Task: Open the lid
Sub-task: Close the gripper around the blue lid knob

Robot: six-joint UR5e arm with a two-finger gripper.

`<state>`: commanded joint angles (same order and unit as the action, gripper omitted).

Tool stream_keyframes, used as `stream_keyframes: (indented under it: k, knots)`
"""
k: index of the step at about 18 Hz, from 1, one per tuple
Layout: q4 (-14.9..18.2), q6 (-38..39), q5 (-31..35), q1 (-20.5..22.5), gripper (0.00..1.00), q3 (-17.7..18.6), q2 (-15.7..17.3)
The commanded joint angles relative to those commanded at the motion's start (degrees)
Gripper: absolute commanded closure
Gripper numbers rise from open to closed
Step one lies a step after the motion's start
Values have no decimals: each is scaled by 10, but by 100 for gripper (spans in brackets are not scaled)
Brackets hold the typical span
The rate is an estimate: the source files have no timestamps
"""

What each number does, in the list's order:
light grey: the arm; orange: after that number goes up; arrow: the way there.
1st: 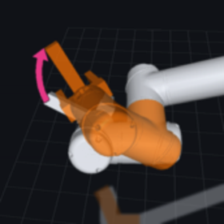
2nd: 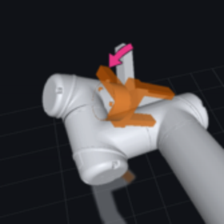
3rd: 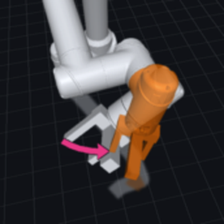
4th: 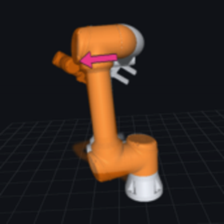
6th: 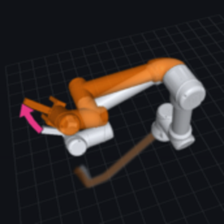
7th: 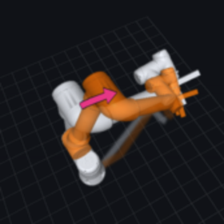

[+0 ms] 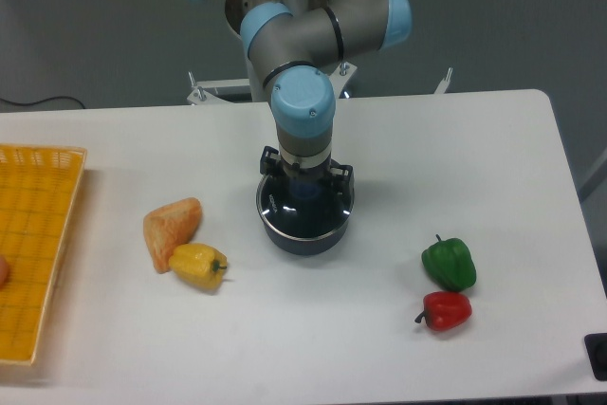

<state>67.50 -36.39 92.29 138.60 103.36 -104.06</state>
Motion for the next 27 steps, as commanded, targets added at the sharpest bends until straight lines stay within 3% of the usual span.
stream_keyframes:
  k: [7, 8, 19, 21, 27]
  knots:
    - [1, -6, 0, -1, 4, 0, 0]
    - [1, -6, 0, -1, 12, 1, 0]
    - [1, -7, -2, 0, 23, 0, 0]
    - [1, -7, -3, 0, 35, 0, 0]
    - [2, -9, -4, 0, 41, -2, 0]
